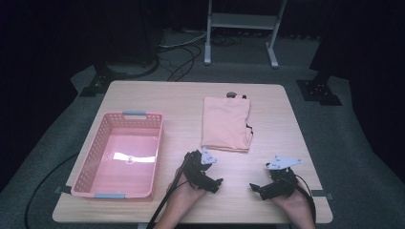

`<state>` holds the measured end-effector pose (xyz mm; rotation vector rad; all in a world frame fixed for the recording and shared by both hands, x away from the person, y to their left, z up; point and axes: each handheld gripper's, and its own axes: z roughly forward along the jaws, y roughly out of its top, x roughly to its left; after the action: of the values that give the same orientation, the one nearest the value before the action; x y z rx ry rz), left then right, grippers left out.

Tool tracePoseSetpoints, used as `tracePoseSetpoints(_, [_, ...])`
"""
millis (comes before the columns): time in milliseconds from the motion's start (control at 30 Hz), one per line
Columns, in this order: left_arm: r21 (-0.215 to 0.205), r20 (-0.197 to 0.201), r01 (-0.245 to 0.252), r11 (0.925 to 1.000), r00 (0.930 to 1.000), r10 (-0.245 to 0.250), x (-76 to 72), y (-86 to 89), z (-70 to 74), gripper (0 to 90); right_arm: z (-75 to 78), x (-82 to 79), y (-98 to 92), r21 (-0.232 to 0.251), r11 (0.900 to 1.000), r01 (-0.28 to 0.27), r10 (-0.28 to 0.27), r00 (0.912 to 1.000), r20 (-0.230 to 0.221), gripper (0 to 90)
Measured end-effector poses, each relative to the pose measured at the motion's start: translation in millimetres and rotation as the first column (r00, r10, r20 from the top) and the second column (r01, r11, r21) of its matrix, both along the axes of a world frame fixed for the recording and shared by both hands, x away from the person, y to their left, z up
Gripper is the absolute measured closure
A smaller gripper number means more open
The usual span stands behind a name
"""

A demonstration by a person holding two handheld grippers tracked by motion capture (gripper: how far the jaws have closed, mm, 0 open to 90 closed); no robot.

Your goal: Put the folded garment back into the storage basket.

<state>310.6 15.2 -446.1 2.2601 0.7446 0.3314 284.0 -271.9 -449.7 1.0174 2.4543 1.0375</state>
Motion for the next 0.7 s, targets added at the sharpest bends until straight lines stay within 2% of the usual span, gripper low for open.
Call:
tracePoseSetpoints(300, [-0.005,0.000,0.026,0.9996,0.9997,-0.026,2.6,2.2,0.1,0.0,0.2,-1.3,-0.2,-0.001,1.000,-0.007,0.007,1.0000,0.000,0.0])
tracePoseSetpoints(500, [-0.044,0.007,0.038,0.9983,0.9993,-0.038,4.7,8.5,7.8,0.0,2.9,-1.6,0.3,-0.021,1.000,-0.010,0.010,0.9998,0.014,0.0])
tracePoseSetpoints(533, [-0.042,0.010,0.043,0.9982,0.9990,-0.043,5.8,9.6,10.4,0.0,5.1,0.1,-0.1,0.021,1.000,-0.016,0.016,0.9999,0.001,0.0])
tracePoseSetpoints(633, [-0.073,0.020,0.040,0.9965,0.9991,-0.039,8.2,12.9,15.1,0.0,7.4,1.1,1.5,0.015,1.000,-0.015,0.015,0.9999,0.006,0.0])
tracePoseSetpoints(700, [-0.083,0.018,0.038,0.9959,0.9992,-0.037,10.0,14.3,17.1,0.0,9.9,2.8,2.9,0.027,1.000,-0.016,0.016,0.9999,0.001,0.0])
